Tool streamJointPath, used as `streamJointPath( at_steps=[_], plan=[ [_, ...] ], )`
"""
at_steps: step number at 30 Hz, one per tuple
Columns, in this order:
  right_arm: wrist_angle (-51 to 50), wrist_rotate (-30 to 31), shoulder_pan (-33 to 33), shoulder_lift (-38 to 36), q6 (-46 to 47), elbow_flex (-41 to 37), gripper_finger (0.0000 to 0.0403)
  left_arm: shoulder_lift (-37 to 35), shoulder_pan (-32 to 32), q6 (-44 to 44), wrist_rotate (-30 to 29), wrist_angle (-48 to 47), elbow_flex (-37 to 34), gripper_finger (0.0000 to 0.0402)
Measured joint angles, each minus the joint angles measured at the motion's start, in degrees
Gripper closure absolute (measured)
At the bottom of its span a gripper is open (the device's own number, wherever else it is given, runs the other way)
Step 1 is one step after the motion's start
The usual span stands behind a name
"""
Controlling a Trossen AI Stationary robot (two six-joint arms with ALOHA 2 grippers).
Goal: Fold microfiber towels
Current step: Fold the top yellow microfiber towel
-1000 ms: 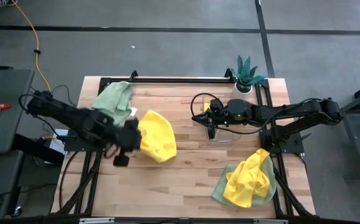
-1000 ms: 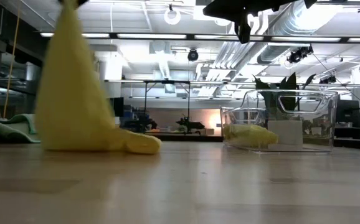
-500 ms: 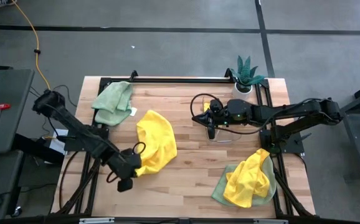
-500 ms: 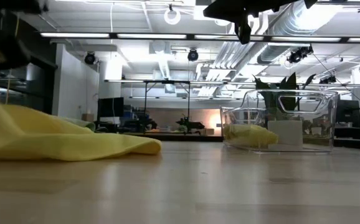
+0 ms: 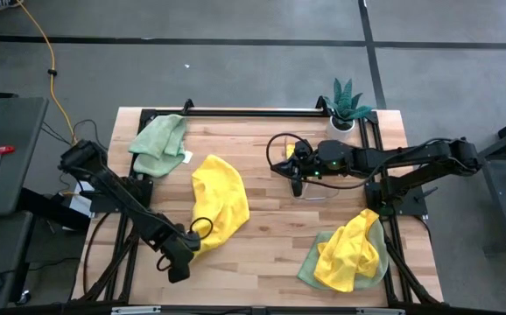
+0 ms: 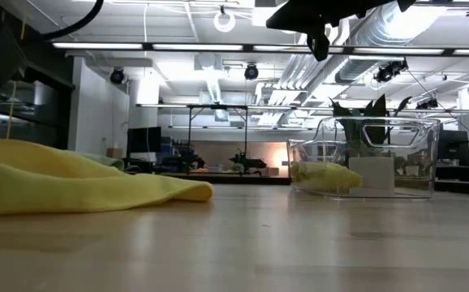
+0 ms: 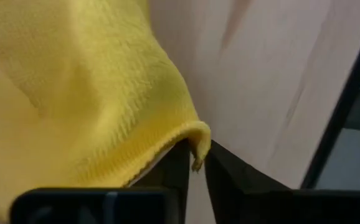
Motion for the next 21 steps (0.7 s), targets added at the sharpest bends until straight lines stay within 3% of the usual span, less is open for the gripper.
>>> streamJointPath(
  at_steps=[8, 12, 16, 21],
  plan=[
    [-0.91, 0.02, -0.02, 0.0, -0.1, 0.0, 0.0402, -9.37, 3.31, 7.54, 1.99, -9.14, 3.36, 0.0252],
    [-1.12, 0.47, -0.02, 0.0, -0.13, 0.0, 0.0402, -16.0, 8.0, 11.07, -1.41, -13.51, 5.06, 0.0209],
    [-1.35, 0.5, -0.28, 0.0, 0.02, 0.0, 0.0402, -18.62, 14.53, 16.4, -5.34, -14.22, 5.37, 0.0193],
    [-1.93, 1.39, -0.28, 0.0, 0.02, -0.01, 0.0402, -13.92, 22.44, 27.26, -4.42, -12.28, 5.34, 0.0195]
  ],
)
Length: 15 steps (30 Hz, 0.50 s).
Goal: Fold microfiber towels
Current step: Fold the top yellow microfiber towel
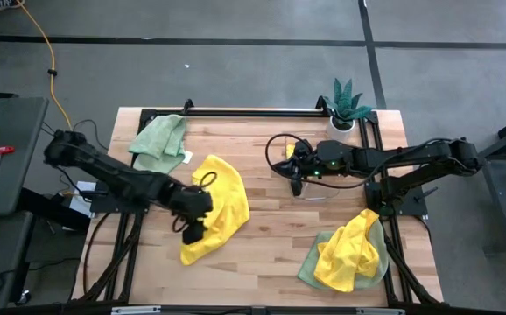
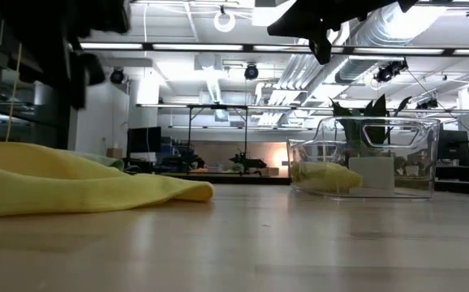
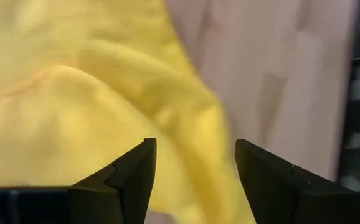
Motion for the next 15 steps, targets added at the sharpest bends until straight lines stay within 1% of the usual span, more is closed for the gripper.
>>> streamJointPath(
  at_steps=[3, 6, 7, 11, 13, 15],
  plan=[
    [-0.24, 1.06, 0.0, 0.0, -0.13, -0.01, 0.0402, 4.7, 3.85, 6.0, -0.02, 2.91, -0.02, 0.0196],
    [-0.54, 1.6, 0.0, 0.0, -0.04, 0.01, 0.0402, 9.0, 7.36, 9.0, -0.79, 5.92, -0.04, 0.0196],
    [-0.72, 1.6, 0.0, 0.0, -0.09, 0.01, 0.0402, 10.42, 8.38, 9.17, -0.89, 6.99, 0.03, 0.0196],
    [-1.3, 1.63, -0.01, 0.0, 0.15, 0.01, 0.0402, 14.3, 12.01, 9.09, -0.87, 6.03, 0.02, 0.0196],
    [-1.28, 1.63, -0.02, 0.0, 0.48, 0.01, 0.0402, 15.04, 13.31, 8.96, -0.45, 4.12, -0.09, 0.0196],
    [-1.46, 1.63, 0.0, 0.0, 0.48, 0.01, 0.0402, 15.69, 14.24, 9.46, 0.6, 4.31, 0.0, 0.0197]
  ],
)
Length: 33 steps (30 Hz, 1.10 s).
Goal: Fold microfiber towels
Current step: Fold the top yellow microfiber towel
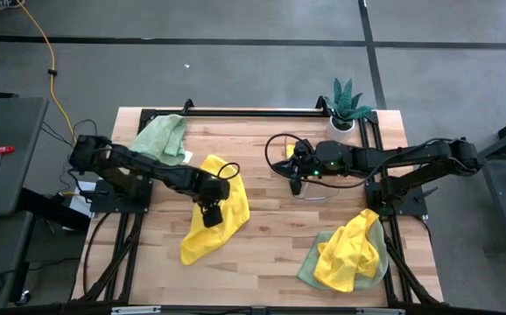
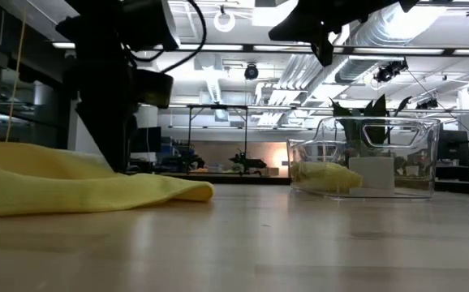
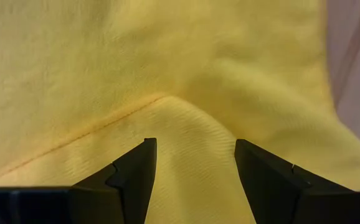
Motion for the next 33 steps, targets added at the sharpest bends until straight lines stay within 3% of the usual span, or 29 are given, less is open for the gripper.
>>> streamJointPath(
  at_steps=[11, 20, 24, 31, 33],
  plan=[
    [-0.54, 0.02, 0.0, 0.0, 0.0, 0.0, 0.0402, -0.36, 0.9, -0.66, 7.58, 0.63, -0.02, 0.0197],
    [-0.56, 0.04, 0.0, 0.0, 0.0, -0.01, 0.0402, -0.06, -2.55, -3.8, 0.9, 0.03, -0.04, 0.0203],
    [-0.56, 0.09, -0.01, 0.0, 0.0, 0.0, 0.0402, -0.06, -2.62, -3.77, -0.09, 0.04, -0.03, 0.0247],
    [-0.54, 0.11, 0.0, 0.0, 0.0, -0.02, 0.0402, -0.06, -2.62, -2.27, 1.32, 0.23, -0.04, 0.0385],
    [-0.54, 0.11, 0.0, 0.0, 0.0, 0.0, 0.0402, -0.06, -2.62, -2.0, 2.62, 0.25, -0.03, 0.0394]
  ],
)
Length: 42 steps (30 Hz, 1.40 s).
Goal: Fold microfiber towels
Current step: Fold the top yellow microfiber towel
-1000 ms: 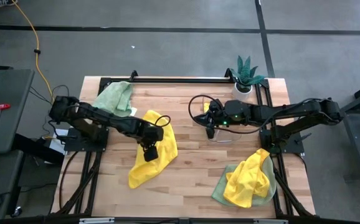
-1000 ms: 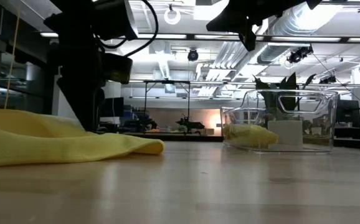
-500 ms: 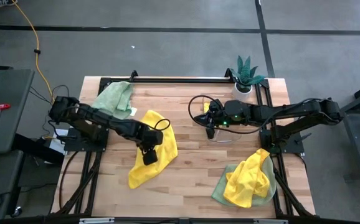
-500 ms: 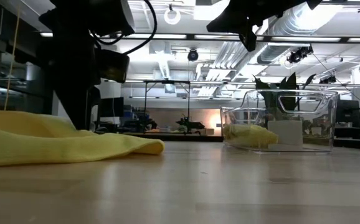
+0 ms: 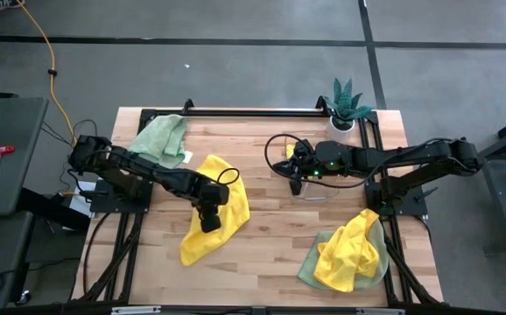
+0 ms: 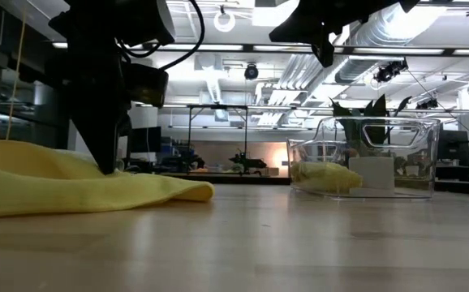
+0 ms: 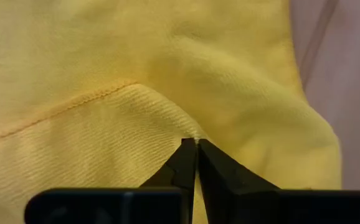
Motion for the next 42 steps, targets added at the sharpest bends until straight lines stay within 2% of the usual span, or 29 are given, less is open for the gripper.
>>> streamJointPath(
  at_steps=[6, 12, 17, 21, 25, 32, 36, 42],
  plan=[
    [-0.02, 0.0, 0.0, 0.0, 0.0, 0.0, 0.0402, -4.46, 1.33, -0.01, 0.47, -0.69, -0.01, 0.04],
    [-0.02, -0.02, 0.0, 0.0, 0.02, 0.0, 0.0402, -15.91, 4.4, -0.97, -2.06, -5.5, -0.01, 0.0401],
    [-0.38, -0.02, -0.02, 0.0, 0.02, 0.0, 0.0402, -26.05, 4.25, -7.72, -6.95, -11.97, 0.0, 0.0401],
    [-0.46, -0.03, -0.01, 0.0, 0.02, -0.02, 0.0402, -30.13, 1.84, -16.8, -8.6, -20.31, 0.03, 0.0401],
    [-0.48, -0.04, 0.0, 0.0, 0.02, -0.02, 0.0402, -29.83, -3.4, -24.11, -8.55, -27.39, -0.01, 0.0401],
    [-0.9, -0.04, 0.0, 0.0, 0.02, 0.0, 0.0402, -23.65, -12.19, -35.25, -4.94, -31.44, -0.01, 0.0402],
    [-0.92, 0.12, -0.01, 0.0, 0.02, -0.02, 0.0402, -18.28, -16.11, -36.26, -0.98, -31.55, -0.02, 0.0402],
    [-1.22, 2.05, 0.0, 0.0, 0.02, 0.0, 0.0402, -11.07, -20.6, -32.97, 6.97, -31.51, -0.03, 0.0401]
  ],
)
